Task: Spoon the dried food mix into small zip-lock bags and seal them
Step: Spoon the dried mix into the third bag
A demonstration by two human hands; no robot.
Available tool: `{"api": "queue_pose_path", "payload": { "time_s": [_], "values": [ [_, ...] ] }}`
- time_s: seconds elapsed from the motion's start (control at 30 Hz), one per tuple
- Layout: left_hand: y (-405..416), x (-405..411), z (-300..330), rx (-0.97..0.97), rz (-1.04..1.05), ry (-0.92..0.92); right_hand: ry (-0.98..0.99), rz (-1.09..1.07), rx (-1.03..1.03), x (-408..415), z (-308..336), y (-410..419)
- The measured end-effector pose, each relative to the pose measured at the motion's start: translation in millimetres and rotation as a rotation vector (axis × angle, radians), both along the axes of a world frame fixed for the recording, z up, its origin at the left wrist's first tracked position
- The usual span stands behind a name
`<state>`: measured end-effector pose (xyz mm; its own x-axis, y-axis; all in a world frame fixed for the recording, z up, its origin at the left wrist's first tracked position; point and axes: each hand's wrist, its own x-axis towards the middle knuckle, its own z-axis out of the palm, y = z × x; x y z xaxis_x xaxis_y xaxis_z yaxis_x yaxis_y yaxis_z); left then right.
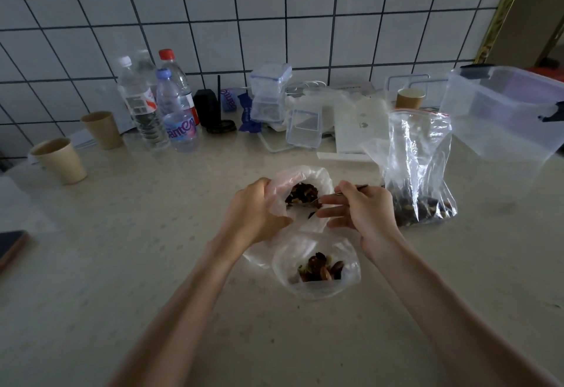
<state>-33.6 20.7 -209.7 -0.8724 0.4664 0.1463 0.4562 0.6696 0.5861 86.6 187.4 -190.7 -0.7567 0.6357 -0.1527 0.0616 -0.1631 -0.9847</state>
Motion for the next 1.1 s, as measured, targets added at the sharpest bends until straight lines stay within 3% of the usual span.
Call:
{"api": "queue_pose_path", "payload": {
  "time_s": [0.23, 0.63, 0.97, 1.1],
  "values": [
    [2, 1, 5, -0.02, -0.037, 0.008, -0.014, 0.079, -0.072, -1, -1, 1],
    [-8, 2, 7, 0.004, -0.122, -0.06, 0.04, -0.043, -0.025, -3, -6, -5],
    [-13, -2, 8, 0.178, -0.081, -0.221, 0.085, 0.066, -0.25, 9, -2, 6],
    [-16, -5, 11, 0.252, -0.031, -0.136, 0.102, 0.079, -0.224, 15, 3, 10]
  ]
}}
